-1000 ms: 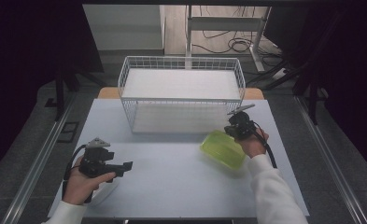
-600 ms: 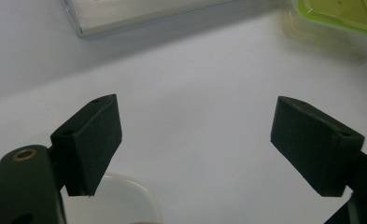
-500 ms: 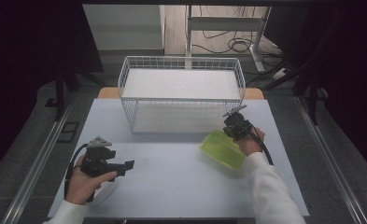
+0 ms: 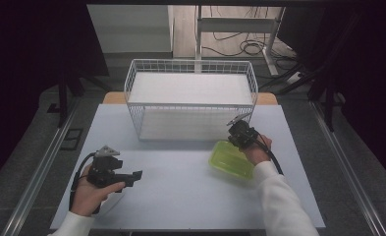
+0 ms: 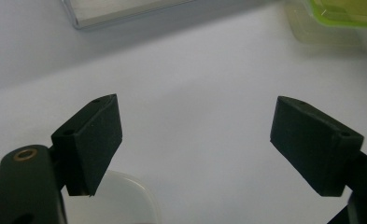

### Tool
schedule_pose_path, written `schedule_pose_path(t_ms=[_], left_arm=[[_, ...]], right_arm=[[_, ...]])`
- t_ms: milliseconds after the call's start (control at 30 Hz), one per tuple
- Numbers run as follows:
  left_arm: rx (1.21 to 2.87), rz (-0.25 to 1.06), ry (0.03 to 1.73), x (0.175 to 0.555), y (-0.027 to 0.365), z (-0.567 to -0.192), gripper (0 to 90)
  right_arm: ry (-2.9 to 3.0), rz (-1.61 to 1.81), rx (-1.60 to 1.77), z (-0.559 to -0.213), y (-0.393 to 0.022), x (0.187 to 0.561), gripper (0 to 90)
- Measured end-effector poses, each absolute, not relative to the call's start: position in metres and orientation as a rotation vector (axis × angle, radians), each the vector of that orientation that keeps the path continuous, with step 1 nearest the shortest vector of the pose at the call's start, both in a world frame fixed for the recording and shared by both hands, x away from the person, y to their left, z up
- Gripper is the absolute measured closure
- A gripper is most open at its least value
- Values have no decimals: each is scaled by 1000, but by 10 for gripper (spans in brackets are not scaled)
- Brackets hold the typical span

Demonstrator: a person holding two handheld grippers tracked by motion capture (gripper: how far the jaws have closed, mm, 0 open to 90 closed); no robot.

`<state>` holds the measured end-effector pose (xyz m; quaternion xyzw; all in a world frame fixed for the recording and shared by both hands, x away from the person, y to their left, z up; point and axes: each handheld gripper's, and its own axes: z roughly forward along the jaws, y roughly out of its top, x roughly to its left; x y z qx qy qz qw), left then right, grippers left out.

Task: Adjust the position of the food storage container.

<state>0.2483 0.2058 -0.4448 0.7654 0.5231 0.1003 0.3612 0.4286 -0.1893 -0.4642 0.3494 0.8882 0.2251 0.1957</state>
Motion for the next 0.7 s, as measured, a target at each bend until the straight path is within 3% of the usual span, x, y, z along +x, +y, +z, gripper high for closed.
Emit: schedule_pose_path(t_ms=[700], left_arm=[[1990,250,1333,246,200,-446,162]], right_arm=[[2605,658,848,-468,-166,404,896]])
